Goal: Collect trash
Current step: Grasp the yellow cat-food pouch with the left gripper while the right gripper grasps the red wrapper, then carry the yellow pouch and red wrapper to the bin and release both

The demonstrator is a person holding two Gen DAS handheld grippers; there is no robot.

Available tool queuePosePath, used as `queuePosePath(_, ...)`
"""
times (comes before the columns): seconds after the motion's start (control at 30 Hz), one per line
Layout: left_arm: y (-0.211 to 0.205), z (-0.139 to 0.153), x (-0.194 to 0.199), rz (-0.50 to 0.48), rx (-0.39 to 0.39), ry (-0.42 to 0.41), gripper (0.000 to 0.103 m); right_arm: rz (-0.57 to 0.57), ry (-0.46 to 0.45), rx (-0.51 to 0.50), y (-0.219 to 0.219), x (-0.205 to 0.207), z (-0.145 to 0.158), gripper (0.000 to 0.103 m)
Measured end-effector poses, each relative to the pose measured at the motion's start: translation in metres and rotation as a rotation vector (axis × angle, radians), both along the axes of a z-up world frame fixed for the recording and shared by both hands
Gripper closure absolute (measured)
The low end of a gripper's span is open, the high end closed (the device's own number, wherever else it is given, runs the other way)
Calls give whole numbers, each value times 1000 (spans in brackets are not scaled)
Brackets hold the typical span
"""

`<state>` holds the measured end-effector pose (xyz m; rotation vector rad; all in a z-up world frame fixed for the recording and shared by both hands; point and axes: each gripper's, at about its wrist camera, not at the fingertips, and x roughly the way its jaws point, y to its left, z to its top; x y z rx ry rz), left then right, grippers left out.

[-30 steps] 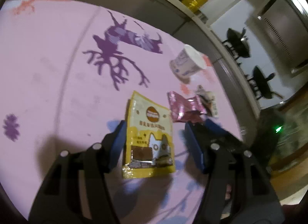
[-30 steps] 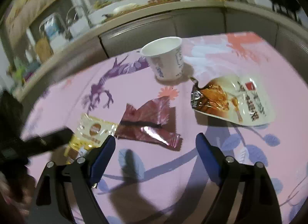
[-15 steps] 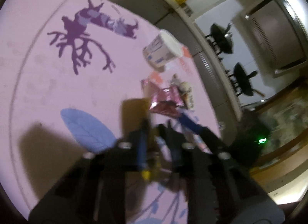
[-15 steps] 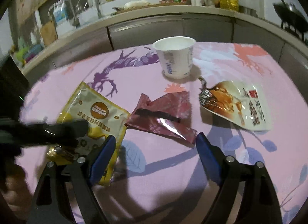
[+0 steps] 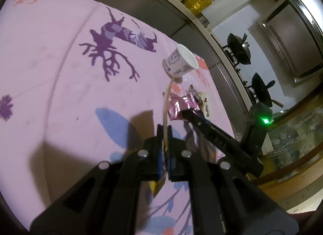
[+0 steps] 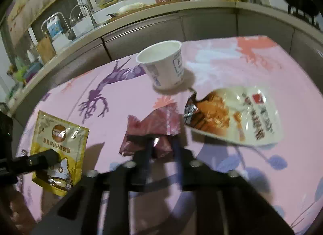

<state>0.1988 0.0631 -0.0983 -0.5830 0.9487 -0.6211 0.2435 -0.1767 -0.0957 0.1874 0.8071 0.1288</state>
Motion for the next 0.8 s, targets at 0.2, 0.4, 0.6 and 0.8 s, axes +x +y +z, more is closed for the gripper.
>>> queuePosePath(0.2, 1, 6, -10, -4, 6, -7, 100, -1, -22, 80, -9, -33, 8, 99)
queuePosePath(0.4, -23, 23, -23, -52, 25, -36, 100, -30, -58, 157, -34, -83, 23, 99)
queuePosePath(0.6, -80, 41, -29, -160, 57, -53, 100, -128, -121, 220, -87, -127, 36, 99)
queuePosePath(0.8, -172, 71, -23, -310, 90, -97, 100, -246, -217, 264, -149, -165, 49, 99)
